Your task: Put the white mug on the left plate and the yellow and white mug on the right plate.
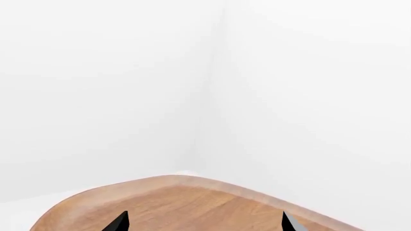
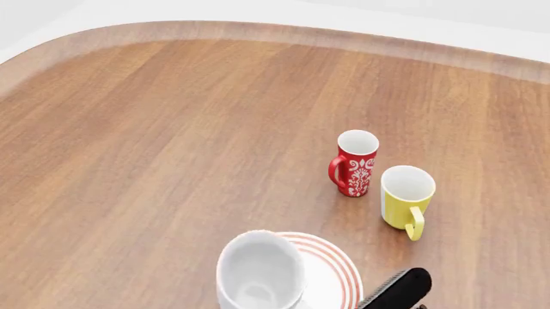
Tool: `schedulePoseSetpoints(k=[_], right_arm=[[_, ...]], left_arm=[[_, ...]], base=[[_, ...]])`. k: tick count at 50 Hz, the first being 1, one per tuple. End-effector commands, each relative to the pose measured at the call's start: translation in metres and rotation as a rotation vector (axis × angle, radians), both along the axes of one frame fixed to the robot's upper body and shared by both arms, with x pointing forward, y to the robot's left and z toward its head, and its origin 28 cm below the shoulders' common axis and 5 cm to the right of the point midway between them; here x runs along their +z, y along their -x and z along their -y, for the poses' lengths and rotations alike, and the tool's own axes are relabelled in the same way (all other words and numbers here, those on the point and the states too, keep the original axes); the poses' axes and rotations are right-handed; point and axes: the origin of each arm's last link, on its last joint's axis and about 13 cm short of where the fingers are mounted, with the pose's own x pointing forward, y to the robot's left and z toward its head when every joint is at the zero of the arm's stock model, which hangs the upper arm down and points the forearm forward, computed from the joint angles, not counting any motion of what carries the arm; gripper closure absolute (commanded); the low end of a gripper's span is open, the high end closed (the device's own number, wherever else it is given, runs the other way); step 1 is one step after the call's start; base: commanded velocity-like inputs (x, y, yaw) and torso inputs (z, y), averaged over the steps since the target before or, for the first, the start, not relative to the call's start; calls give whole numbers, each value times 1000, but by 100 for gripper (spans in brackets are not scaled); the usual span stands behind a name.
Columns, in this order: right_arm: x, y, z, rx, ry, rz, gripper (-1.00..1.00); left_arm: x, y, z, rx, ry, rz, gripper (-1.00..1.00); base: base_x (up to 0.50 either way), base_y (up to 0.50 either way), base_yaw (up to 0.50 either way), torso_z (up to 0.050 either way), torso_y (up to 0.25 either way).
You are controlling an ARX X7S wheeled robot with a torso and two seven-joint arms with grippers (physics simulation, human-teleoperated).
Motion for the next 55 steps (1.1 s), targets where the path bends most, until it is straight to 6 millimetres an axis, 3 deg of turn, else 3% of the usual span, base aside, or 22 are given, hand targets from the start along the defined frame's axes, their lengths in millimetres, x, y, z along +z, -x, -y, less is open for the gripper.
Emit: schedulePoseSetpoints(k=[1, 13, 24, 36, 55], right_arm=[[2, -22, 0, -127, -83, 0, 100], [-8, -36, -6, -175, -69, -73, 100], [-14, -47, -11, -265, 97, -48, 100], [-3, -61, -18, -299, 95, -54, 100], [-21, -71, -26, -277, 168, -131, 100]], left_arm=[[1, 2, -1, 1, 2, 5, -100], [2, 3, 0, -1, 3, 6, -100], [3, 3, 1, -3, 5, 8, -100], [4, 3, 1, -5, 7, 11, -100], [5, 6, 0, -3, 12, 18, -100]], base=[[0, 0, 0, 0, 0], [0, 0, 0, 0, 0], [0, 0, 0, 0, 0], [0, 0, 0, 0, 1], [0, 0, 0, 0, 0]])
